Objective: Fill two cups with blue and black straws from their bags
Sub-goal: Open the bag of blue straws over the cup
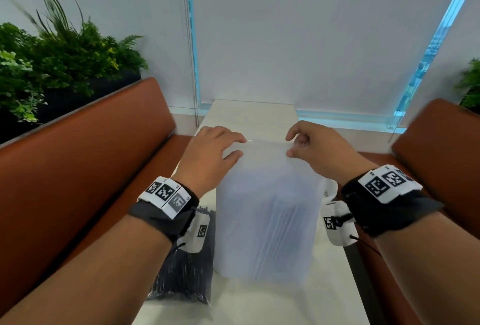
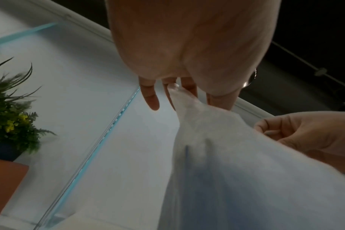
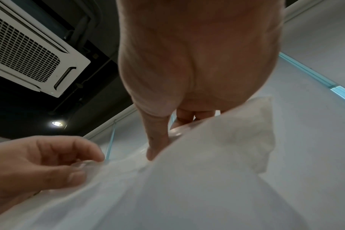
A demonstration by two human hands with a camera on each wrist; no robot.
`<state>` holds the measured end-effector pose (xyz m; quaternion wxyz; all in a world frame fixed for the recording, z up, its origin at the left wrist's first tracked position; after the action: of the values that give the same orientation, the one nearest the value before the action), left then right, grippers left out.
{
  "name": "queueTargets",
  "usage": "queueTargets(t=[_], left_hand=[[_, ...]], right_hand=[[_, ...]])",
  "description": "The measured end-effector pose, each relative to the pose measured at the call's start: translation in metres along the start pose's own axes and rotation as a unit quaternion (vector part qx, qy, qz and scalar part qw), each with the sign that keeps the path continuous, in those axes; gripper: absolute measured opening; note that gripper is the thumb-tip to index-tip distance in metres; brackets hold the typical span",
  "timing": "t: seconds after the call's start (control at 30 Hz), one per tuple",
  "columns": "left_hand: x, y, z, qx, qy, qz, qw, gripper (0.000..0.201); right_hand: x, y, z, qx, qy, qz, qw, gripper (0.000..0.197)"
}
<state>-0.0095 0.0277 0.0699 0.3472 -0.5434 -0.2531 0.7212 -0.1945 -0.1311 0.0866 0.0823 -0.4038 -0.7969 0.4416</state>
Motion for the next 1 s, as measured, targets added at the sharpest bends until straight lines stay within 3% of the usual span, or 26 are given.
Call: queueTargets(t=[0.13, 0.27, 0.43, 0.57, 0.67, 0.73, 0.8, 0.83, 0.9, 0.97, 1.0], left_hand=[[-0.001, 0.001, 0.004, -0.015, 0.010, 0.010, 1.000, 0.016], [0.002, -0.003, 0.004, -0.002, 0.011, 0.009, 1.000, 0.017], [0.010, -0.017, 0.014, 0.016, 0.047, 0.046, 0.998, 0.025], [0.018, -0.022, 0.020, 0.050, 0.067, 0.071, 0.994, 0.014], [0.028, -0.027, 0.025, 0.128, 0.041, 0.017, 0.991, 0.007], [0.037, -0.027, 0.030, 0.170, 0.036, -0.071, 0.982, 0.009], [0.042, -0.024, 0.037, 0.223, 0.011, -0.162, 0.961, 0.023], [0.042, -0.021, 0.038, 0.233, -0.013, -0.173, 0.957, 0.034], [0.036, -0.017, 0.035, 0.205, -0.075, -0.130, 0.967, 0.043], [0.029, -0.008, 0.032, 0.175, -0.125, -0.116, 0.970, 0.027], [0.027, -0.002, 0.030, 0.169, -0.140, -0.147, 0.964, 0.015]], right_hand=[[0.002, 0.001, -0.001, 0.009, 0.014, -0.030, 0.999, 0.018], [0.002, -0.001, -0.001, 0.033, 0.031, -0.063, 0.997, 0.050], [0.004, -0.007, -0.007, 0.060, 0.028, -0.055, 0.996, 0.035], [0.008, -0.011, -0.008, 0.025, 0.051, -0.047, 0.997, 0.032], [0.009, -0.018, -0.004, 0.015, 0.076, -0.026, 0.997, 0.032], [0.009, -0.019, -0.001, 0.018, 0.094, -0.022, 0.995, 0.030], [0.010, -0.014, 0.001, 0.025, 0.111, -0.029, 0.993, 0.022], [0.011, -0.009, 0.001, 0.038, 0.108, -0.037, 0.993, 0.019], [0.015, 0.004, -0.002, 0.048, 0.092, -0.034, 0.994, 0.018], [0.021, 0.015, -0.003, 0.037, 0.078, -0.021, 0.996, 0.023], [0.023, 0.021, -0.001, 0.030, 0.077, -0.023, 0.996, 0.024]])
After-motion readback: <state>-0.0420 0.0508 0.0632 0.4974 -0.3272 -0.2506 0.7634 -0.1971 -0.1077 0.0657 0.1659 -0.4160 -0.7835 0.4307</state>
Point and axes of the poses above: each hand's wrist, its own x-axis away from the middle knuckle, its own y-axis out of the palm, z = x × y, the point moved 5 cm from there along -x, towards the middle knuckle, and after that the axes turned 2 degrees about y, right-handed, at the moved point
